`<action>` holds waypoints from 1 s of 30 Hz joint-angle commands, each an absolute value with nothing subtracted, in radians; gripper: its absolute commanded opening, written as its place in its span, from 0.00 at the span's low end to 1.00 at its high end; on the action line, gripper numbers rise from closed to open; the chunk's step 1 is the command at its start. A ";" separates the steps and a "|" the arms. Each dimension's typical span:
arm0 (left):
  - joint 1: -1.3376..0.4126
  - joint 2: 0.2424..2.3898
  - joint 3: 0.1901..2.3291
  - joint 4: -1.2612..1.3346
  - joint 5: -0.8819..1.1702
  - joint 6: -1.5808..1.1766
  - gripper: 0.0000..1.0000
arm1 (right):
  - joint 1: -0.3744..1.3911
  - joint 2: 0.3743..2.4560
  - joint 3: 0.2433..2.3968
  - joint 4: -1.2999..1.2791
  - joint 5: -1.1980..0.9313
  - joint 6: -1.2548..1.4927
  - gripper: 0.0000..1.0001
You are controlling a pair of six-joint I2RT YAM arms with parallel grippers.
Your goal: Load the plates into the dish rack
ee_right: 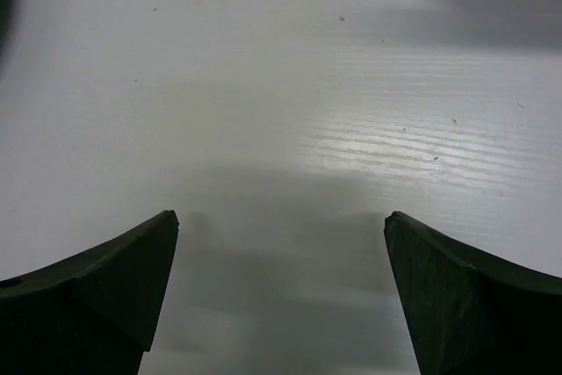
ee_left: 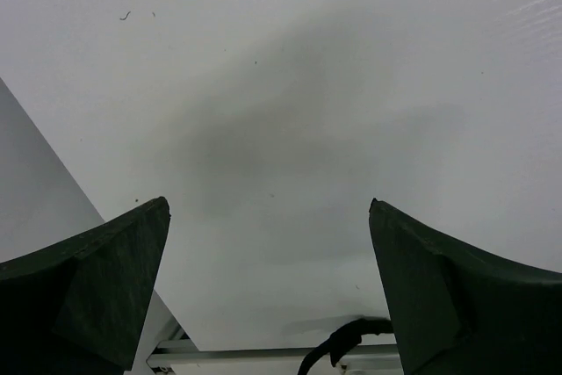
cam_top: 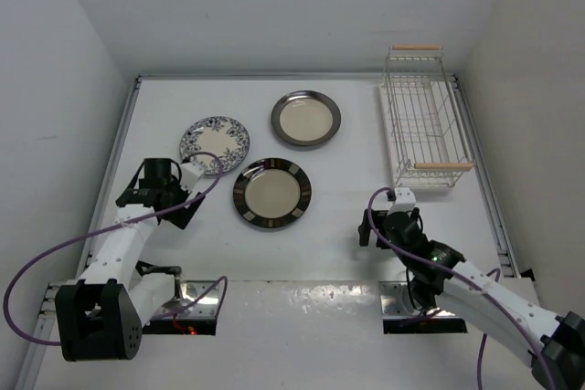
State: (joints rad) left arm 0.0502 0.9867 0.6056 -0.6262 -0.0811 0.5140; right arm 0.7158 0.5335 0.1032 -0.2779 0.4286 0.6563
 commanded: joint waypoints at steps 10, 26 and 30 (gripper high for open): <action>0.058 1.290 1.065 -0.675 0.058 0.347 0.98 | 0.719 1.154 0.762 -0.241 0.253 0.244 1.00; 0.232 1.554 1.281 -0.818 0.264 0.253 0.77 | 0.514 1.962 1.151 -0.189 -0.317 0.682 0.60; 0.251 1.554 1.281 -0.818 0.255 0.253 0.77 | 0.493 1.990 1.030 -0.031 -0.513 0.727 0.49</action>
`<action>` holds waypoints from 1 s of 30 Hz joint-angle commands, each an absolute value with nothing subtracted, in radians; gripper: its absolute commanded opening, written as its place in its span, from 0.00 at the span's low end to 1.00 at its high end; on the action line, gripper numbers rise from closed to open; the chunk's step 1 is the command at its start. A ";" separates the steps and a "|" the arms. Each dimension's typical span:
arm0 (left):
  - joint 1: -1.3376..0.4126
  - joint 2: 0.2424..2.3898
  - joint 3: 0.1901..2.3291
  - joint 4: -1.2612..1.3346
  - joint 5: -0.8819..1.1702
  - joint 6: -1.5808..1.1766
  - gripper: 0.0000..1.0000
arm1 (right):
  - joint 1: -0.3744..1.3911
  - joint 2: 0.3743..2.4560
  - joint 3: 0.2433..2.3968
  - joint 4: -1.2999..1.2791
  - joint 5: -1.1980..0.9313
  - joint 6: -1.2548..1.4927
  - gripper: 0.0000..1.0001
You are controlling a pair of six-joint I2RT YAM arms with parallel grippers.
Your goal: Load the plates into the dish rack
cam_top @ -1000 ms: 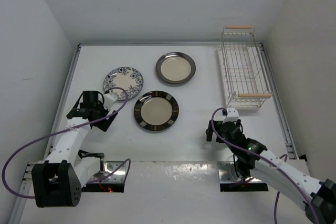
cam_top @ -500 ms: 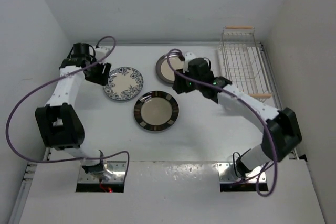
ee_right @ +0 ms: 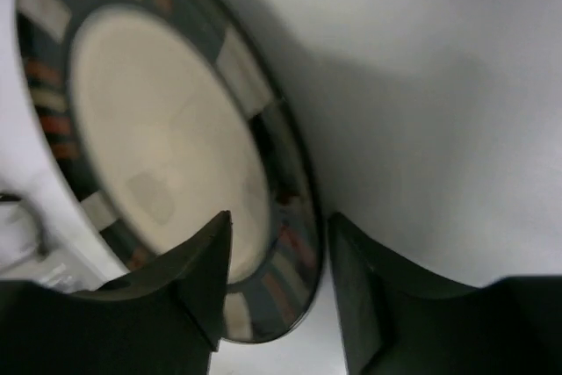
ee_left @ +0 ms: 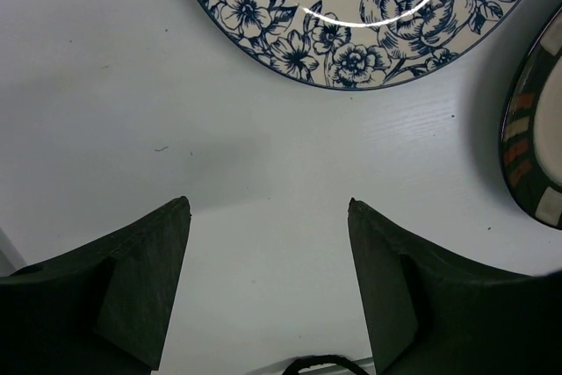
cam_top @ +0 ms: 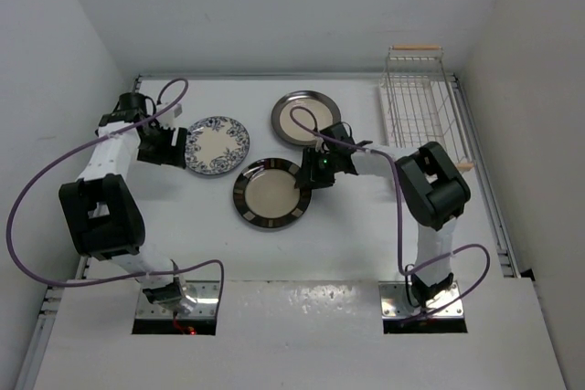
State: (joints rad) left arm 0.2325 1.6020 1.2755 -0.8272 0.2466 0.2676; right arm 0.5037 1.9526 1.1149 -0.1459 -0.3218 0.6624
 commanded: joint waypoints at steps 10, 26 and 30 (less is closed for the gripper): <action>0.261 1.574 1.290 -0.818 0.255 0.244 0.77 | 0.422 1.926 1.021 -0.056 -0.571 0.642 0.00; 0.261 1.603 1.327 -0.818 0.244 0.244 0.77 | 0.042 1.382 1.561 -0.501 -0.108 0.342 0.00; 0.261 1.603 1.327 -0.818 0.244 0.244 0.77 | -0.063 1.375 1.649 -0.480 0.064 0.259 0.00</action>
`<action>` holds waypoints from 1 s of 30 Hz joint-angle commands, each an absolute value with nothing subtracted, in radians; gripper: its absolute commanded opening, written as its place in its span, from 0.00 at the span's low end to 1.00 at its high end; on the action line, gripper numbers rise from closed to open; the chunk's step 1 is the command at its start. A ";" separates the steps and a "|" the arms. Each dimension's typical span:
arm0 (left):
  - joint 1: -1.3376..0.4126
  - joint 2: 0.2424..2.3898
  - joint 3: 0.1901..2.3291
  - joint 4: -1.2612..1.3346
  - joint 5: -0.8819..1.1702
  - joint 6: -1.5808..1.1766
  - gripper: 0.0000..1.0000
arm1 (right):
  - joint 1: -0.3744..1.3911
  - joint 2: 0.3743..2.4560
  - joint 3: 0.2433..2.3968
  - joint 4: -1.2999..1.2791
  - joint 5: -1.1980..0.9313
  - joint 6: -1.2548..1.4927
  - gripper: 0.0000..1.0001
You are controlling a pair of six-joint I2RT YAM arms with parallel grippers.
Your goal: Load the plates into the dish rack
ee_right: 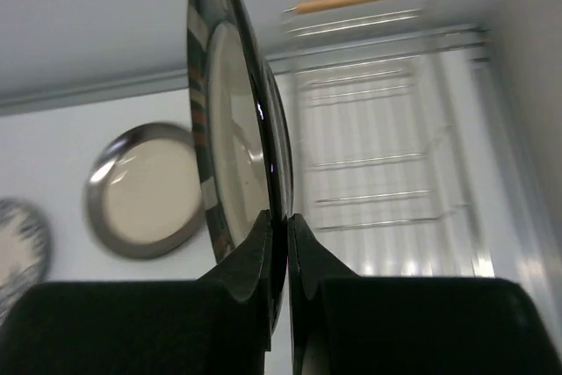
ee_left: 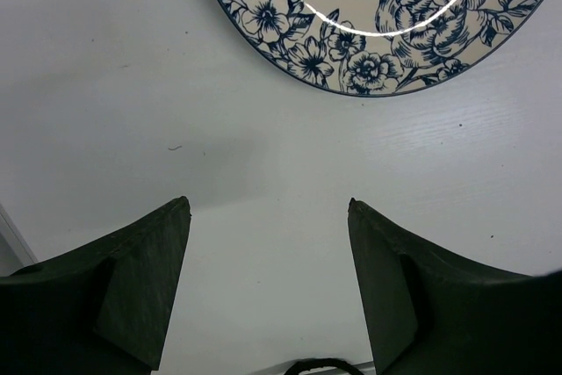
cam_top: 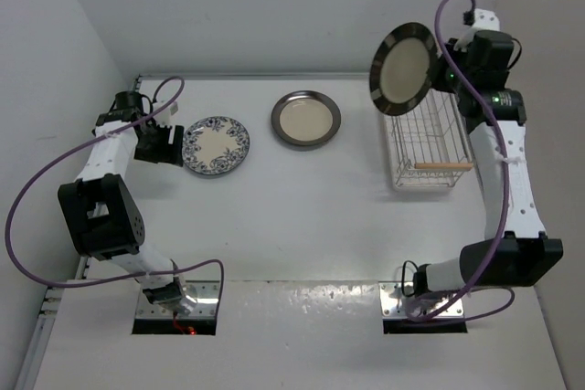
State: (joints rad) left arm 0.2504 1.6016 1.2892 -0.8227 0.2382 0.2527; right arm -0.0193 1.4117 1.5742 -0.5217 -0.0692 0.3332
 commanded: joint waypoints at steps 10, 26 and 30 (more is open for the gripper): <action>0.261 1.603 1.327 -0.818 0.253 0.244 0.77 | -0.115 1.382 1.568 -0.350 0.380 -0.191 0.00; 0.261 1.603 1.318 -0.818 0.272 0.253 0.77 | -0.120 1.402 1.293 -0.130 0.426 -0.337 0.00; 0.261 1.603 1.318 -0.818 0.272 0.253 0.77 | -0.120 1.410 1.276 -0.089 0.419 -0.408 0.00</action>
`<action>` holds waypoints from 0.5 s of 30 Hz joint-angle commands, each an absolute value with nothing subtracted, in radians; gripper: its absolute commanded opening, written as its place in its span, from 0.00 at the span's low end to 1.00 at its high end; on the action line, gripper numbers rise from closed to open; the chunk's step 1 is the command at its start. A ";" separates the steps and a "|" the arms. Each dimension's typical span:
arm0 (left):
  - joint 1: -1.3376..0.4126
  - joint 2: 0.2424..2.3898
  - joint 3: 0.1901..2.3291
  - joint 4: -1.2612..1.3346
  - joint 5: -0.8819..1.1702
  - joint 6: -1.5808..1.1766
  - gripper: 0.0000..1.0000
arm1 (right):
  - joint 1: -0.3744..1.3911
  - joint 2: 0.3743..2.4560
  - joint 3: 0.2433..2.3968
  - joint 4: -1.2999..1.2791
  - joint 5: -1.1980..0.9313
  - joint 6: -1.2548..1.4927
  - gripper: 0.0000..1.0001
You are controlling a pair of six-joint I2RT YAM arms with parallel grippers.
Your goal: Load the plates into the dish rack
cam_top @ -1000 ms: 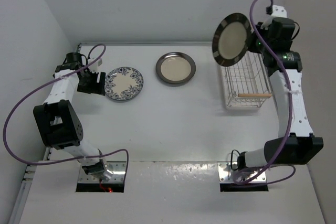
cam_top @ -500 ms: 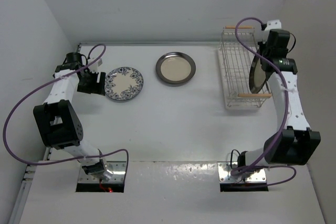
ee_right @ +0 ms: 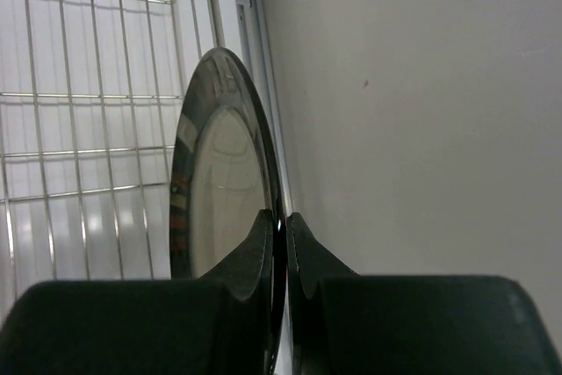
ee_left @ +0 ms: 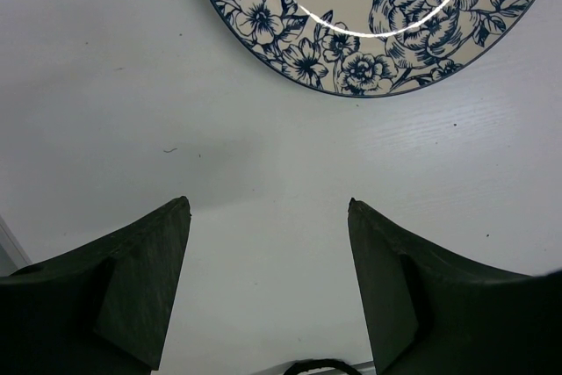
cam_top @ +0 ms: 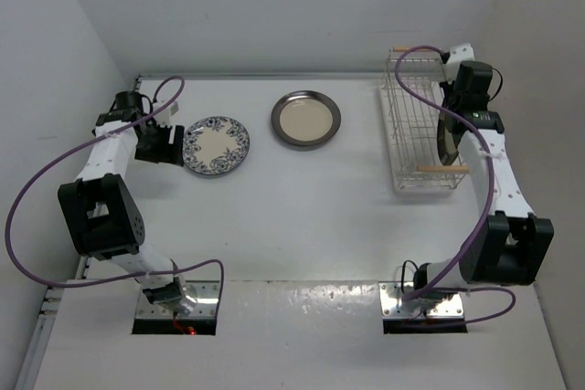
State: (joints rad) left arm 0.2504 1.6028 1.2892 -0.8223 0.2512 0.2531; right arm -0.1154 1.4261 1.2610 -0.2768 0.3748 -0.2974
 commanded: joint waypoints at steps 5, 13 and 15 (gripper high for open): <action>0.261 1.594 1.318 -0.818 0.272 0.253 0.77 | -0.120 1.399 1.221 -0.077 0.384 -0.440 0.00; 0.261 1.594 1.318 -0.818 0.272 0.253 0.77 | -0.190 1.348 1.106 -0.077 0.316 -0.327 0.00; 0.261 1.594 1.318 -0.818 0.272 0.253 0.77 | -0.207 1.335 1.095 -0.087 0.272 -0.281 0.00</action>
